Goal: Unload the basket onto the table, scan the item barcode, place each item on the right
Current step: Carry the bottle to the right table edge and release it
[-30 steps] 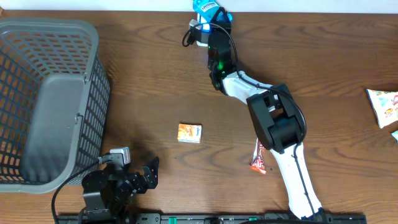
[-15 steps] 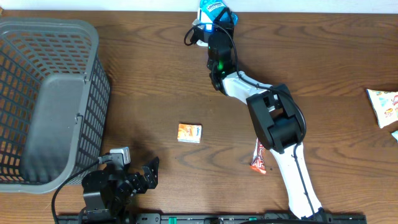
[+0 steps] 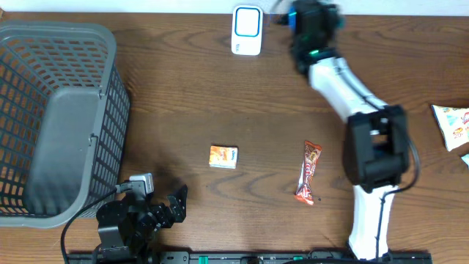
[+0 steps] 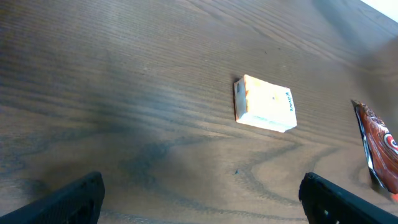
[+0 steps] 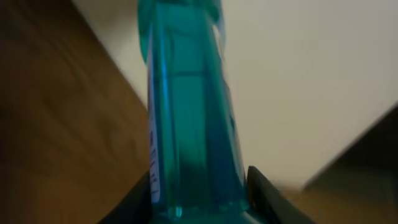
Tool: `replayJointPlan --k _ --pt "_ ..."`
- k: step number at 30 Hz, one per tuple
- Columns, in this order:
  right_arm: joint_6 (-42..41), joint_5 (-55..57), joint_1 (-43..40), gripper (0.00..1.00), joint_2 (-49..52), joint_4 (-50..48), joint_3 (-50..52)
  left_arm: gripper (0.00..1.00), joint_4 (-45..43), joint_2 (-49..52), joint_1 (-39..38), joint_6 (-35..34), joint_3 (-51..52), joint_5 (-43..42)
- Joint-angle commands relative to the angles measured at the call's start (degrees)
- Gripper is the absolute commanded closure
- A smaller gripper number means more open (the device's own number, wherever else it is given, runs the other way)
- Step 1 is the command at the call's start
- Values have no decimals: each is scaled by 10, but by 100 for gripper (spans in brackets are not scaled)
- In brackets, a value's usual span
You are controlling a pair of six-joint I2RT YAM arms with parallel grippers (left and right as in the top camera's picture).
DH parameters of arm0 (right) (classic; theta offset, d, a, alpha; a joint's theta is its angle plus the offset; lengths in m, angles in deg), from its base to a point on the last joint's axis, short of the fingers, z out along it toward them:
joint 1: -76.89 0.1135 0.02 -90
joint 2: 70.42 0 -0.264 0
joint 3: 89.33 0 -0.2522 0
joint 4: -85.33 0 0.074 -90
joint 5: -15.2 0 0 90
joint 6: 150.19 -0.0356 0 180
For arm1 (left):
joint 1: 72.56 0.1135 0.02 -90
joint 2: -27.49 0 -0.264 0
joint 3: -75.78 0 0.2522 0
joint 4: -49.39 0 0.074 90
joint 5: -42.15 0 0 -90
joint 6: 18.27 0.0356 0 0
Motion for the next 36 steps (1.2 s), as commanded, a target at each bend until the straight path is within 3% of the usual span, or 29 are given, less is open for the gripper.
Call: replayJointPlan --k 1,6,10,19,23,29,33,35,36 --pt "-149 45 -59 99 -18 75 -13 0 3 -3 3 -5 1 -7" --pt "-279 14 -142 99 -13 203 -11 0 3 -3 3 -5 1 -7" --pt "-333 -26 -213 99 -12 259 -6 0 3 -3 3 -5 1 -7" --pt "-434 -88 -305 93 -12 314 -6 0 3 -3 3 -5 1 -7" --pt "-482 -116 -330 76 -12 329 -6 0 3 -3 3 -5 1 -7" --pt "-516 -121 -347 59 -12 337 -6 0 3 -3 3 -5 1 -7" --pt "-516 -121 -347 27 -12 347 -6 0 3 -3 3 -5 1 -7" --pt "-518 -121 -347 1 -12 354 -6 0 3 -3 3 -5 1 -7" --pt "-518 -121 -347 1 -12 356 -6 0 3 -3 3 -5 1 -7"
